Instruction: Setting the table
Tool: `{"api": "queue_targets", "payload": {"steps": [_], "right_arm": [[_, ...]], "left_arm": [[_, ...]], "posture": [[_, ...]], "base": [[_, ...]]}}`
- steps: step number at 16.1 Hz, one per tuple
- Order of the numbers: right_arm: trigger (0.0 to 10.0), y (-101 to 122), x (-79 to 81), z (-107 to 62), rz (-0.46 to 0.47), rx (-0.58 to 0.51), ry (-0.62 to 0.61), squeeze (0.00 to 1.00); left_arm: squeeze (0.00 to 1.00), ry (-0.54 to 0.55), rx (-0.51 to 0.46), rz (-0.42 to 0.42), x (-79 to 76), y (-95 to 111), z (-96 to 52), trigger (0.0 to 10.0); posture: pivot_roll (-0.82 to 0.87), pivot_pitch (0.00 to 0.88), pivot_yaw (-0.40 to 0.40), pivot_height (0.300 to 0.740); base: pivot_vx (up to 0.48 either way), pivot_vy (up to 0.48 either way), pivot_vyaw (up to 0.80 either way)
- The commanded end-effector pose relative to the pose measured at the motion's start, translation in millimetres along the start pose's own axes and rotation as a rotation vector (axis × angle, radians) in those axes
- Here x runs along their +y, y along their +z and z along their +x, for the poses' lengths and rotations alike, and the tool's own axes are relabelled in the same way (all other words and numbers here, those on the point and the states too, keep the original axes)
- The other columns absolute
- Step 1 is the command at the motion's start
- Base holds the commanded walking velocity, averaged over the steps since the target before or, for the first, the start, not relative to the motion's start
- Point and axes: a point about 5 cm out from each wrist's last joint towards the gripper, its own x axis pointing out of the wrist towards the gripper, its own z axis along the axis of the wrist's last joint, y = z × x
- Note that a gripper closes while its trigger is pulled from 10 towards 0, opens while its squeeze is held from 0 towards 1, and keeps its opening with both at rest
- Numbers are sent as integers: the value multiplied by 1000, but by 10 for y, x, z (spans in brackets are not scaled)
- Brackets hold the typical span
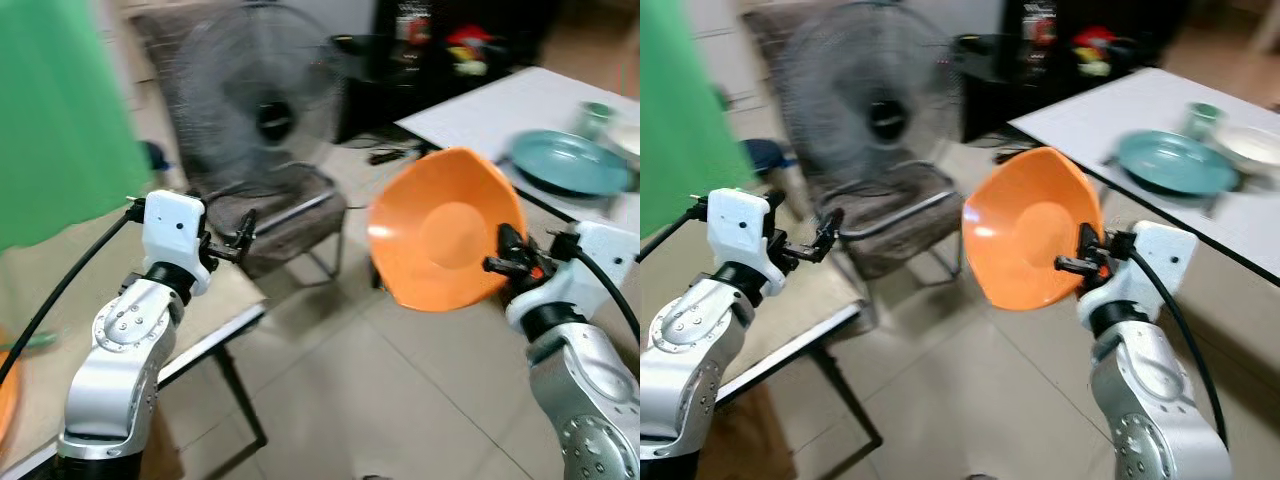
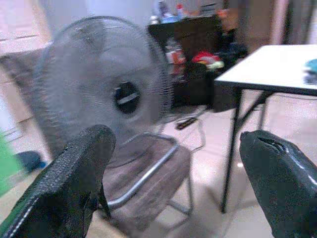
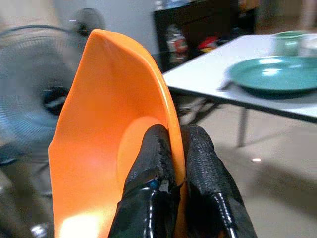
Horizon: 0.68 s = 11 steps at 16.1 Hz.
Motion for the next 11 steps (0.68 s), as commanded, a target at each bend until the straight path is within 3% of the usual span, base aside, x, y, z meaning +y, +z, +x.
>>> {"api": "queue_targets", "payload": {"steps": [1, 11], "right_arm": [[10000, 69, 37, -35, -5, -40, 16, 0], [10000, 21, 16, -13, 24, -31, -18, 0]], "left_arm": [[0, -16, -1, -7, -20, -19, -6, 10000], [0, -67, -36, -14, -80, 17, 68, 10000]], "posture": [[-16, 0, -1, 740], [-8, 0, -10, 740]], "base": [[0, 0, -800], [329, 0, -800]]}}
